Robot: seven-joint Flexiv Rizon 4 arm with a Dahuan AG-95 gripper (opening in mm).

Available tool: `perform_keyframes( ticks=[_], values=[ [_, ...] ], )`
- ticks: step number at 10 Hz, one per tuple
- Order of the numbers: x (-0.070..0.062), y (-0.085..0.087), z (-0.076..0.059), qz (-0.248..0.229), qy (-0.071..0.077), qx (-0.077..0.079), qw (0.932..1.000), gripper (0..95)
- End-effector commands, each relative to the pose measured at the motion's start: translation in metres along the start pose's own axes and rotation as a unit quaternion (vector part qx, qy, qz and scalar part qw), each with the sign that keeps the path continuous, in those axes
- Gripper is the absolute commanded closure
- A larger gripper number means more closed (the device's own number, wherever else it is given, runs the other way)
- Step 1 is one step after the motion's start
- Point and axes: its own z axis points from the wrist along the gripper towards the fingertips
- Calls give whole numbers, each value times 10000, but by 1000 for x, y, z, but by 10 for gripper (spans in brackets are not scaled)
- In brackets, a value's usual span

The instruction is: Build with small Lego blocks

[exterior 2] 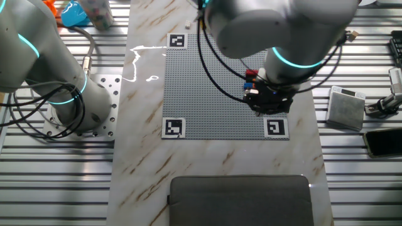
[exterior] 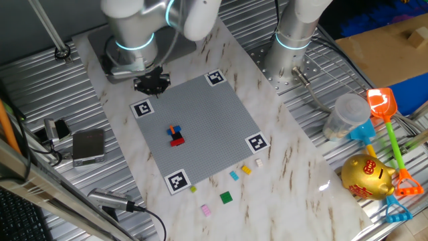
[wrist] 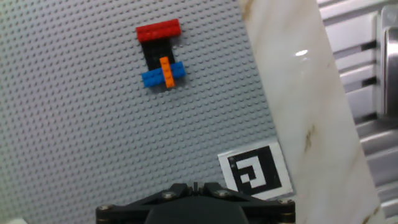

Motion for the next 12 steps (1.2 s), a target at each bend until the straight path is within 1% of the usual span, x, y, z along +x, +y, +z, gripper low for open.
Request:
perform_keyframes(
  ticks=[1, 2, 3, 4, 5, 6, 7, 8, 9, 11, 12],
  values=[
    [1, 0, 1, 1129, -98, 68, 9935, 950],
    [1, 0, 1, 1167, -115, 45, 9931, 950],
    [1, 0, 1, 1127, -79, 48, 9936, 950],
    [1, 0, 1, 1128, -51, 14, 9936, 950],
    [1, 0, 1, 1115, -80, -24, 9937, 950],
    [0, -2, 1, 1070, -55, -21, 9942, 950],
    [1, -7, 0, 980, -28, -1, 9952, 950],
    [1, -9, -1, 956, -32, 7, 9954, 950],
    [4, -20, -1, 885, -35, 8, 9961, 950],
    [16, -68, -3, 526, -74, -3, 9986, 950],
    [21, -83, -4, 476, -73, 2, 9988, 950]
  ],
)
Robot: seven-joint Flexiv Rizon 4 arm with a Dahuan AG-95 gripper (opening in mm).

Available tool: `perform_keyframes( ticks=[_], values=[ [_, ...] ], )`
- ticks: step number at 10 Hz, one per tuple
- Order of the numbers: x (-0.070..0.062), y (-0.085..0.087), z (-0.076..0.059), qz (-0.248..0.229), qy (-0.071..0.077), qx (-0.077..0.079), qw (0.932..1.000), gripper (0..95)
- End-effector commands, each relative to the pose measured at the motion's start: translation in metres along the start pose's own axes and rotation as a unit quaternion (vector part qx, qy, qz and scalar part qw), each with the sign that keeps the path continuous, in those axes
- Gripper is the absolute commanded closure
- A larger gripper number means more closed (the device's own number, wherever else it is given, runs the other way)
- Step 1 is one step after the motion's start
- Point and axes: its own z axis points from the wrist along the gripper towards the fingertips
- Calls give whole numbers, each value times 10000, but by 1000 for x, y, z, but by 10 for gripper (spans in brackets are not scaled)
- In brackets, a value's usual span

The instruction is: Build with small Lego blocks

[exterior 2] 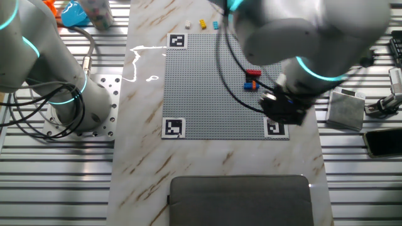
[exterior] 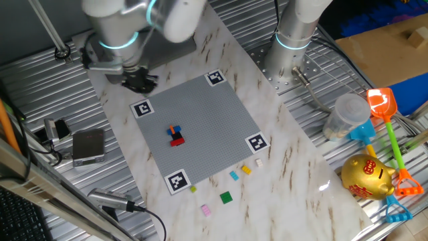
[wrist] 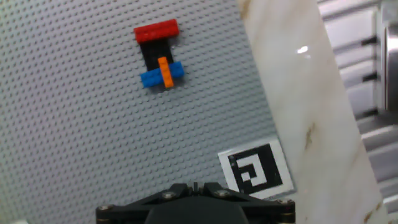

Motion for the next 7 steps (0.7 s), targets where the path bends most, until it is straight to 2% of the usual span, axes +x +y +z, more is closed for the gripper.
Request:
perform_keyframes(
  ticks=[1, 3, 7],
  values=[
    [6, -44, -2, -416, -28, 1, 9991, 950],
    [14, -56, 0, -493, -80, -16, 9988, 950],
    [16, -56, 0, -424, -92, -33, 9991, 950]
  ],
)
